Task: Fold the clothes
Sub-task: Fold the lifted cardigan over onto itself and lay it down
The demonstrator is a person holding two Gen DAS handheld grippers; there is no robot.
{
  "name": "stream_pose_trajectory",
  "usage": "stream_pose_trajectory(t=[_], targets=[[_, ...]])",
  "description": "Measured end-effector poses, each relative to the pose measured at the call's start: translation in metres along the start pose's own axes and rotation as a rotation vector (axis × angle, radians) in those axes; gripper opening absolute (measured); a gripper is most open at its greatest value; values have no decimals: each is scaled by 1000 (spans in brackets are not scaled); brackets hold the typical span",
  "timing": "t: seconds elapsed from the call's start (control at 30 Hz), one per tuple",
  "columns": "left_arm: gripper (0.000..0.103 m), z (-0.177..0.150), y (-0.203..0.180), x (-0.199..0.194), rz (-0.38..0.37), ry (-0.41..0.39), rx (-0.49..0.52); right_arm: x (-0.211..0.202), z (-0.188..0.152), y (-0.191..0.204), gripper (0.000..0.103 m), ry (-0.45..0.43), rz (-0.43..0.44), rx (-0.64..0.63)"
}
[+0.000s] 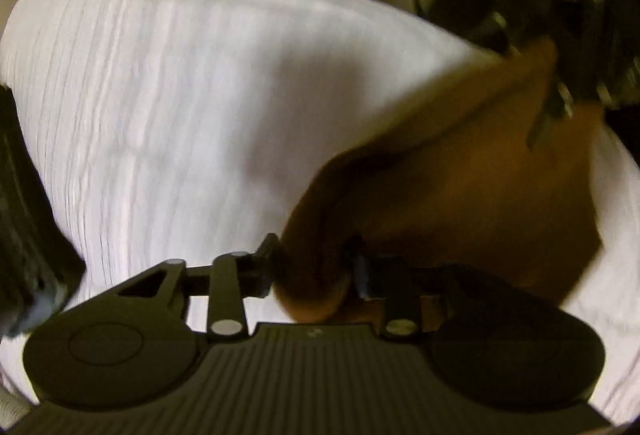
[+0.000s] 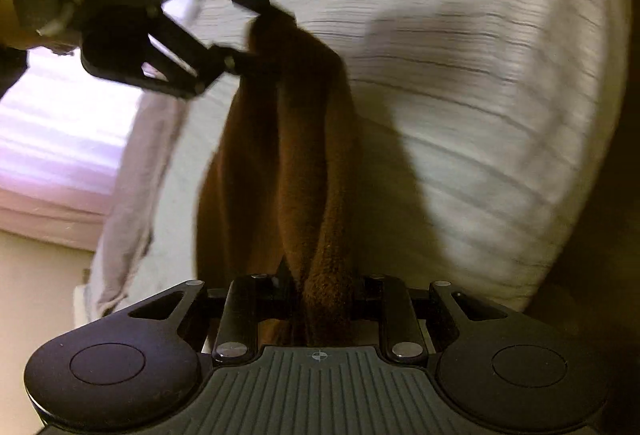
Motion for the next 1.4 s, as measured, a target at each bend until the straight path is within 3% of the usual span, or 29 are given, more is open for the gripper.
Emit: stream_pose_trajectory(t=[0.03,0.13,0.23,0.33,0.6,0.77,0.9,1.07,1.17,1.4], targets=[[38,1,6,-2,12,-26,-38,-2,3,-4,38,2,-12,1],[36,-4,20,-12,37,-111,-177,-13,12,-5,42,17,-61,-62],[39,-37,22,-34,55,-191,-384,-33,15,-3,46,18,-99,-153],[40,-90,13,-48,86,-218,-616,-48,28,5,57,15,-118,-254],[41,-218,-81,-35,148,-220,-1270,-29,77,56,59,50,-81,-545],[41,-239,-144,-13,82,-348,-1565,-1,80,53,59,128,-83,-513],[41,-227,-182,12,-22,-473,-1673,3,60,50,59,183,-122,-491],[41,-207,-219,36,-140,-575,-1734,0,19,40,59,282,-113,-466],[41,-199,-231,49,-181,-606,-1754,-1,4,36,58,304,-121,-436],[41,-194,-241,49,-187,-629,-1761,-4,-2,38,58,294,-111,-355]])
Point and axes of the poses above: each gripper's, at about its wrist camera, not at the fingertips, and x roughly the way its jaws point, y to its left, z to its top, the point moved 3 cm from there along x, roughly the way its jaws point, and after that the axes turned 6 degrees about -z, right-handed, at the moved point
